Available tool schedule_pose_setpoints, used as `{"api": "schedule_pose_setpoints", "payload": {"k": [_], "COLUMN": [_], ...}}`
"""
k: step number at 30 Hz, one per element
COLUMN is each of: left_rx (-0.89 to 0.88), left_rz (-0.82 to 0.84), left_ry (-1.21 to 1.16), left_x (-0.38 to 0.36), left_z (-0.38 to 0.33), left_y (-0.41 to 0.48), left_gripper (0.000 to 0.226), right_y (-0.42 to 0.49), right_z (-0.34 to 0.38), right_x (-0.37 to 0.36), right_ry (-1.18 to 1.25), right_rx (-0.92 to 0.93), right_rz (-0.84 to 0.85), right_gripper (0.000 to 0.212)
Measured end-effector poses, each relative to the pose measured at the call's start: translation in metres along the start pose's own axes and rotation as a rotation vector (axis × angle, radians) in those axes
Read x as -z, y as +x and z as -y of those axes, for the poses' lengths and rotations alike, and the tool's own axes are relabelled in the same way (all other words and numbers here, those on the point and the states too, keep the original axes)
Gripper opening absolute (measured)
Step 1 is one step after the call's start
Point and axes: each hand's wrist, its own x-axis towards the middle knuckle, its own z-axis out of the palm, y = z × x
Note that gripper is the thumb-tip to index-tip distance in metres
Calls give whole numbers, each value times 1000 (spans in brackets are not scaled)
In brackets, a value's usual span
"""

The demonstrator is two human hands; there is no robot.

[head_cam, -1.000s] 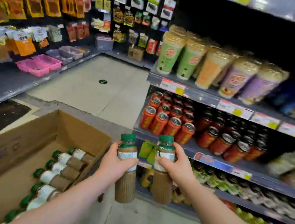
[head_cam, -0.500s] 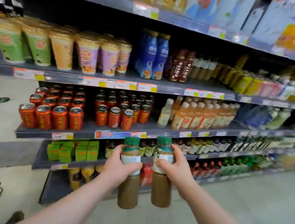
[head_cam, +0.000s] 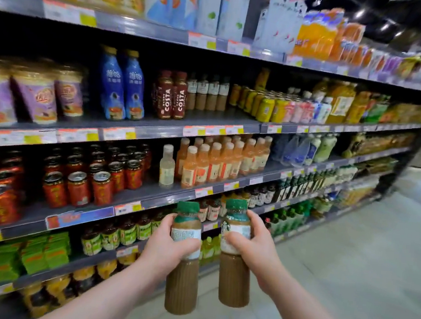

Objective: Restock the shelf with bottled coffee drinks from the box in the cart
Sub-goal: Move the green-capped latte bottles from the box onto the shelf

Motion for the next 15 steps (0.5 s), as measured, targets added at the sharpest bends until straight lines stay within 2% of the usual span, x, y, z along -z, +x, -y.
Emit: {"api": "schedule_pose_setpoints", "payload": {"k": [5,11,15], "left_rx": [-39,-82,-151], "left_rz": [71,185,193], "left_ry": [-9,-63,-78], "left_x": [-35,-70,-71], "left_z": [-19,-58,-86], "left_y": [46,129,190], "left_gripper": [50,70,60], "right_y": [38,118,187], "right_z": [1,29,54], "right_x": [30,60,62], "right_ry": [7,15,22], "right_rx": [-5,54,117], "right_rz": [-56,-120,-139], "right_gripper": [75,58,69]}}
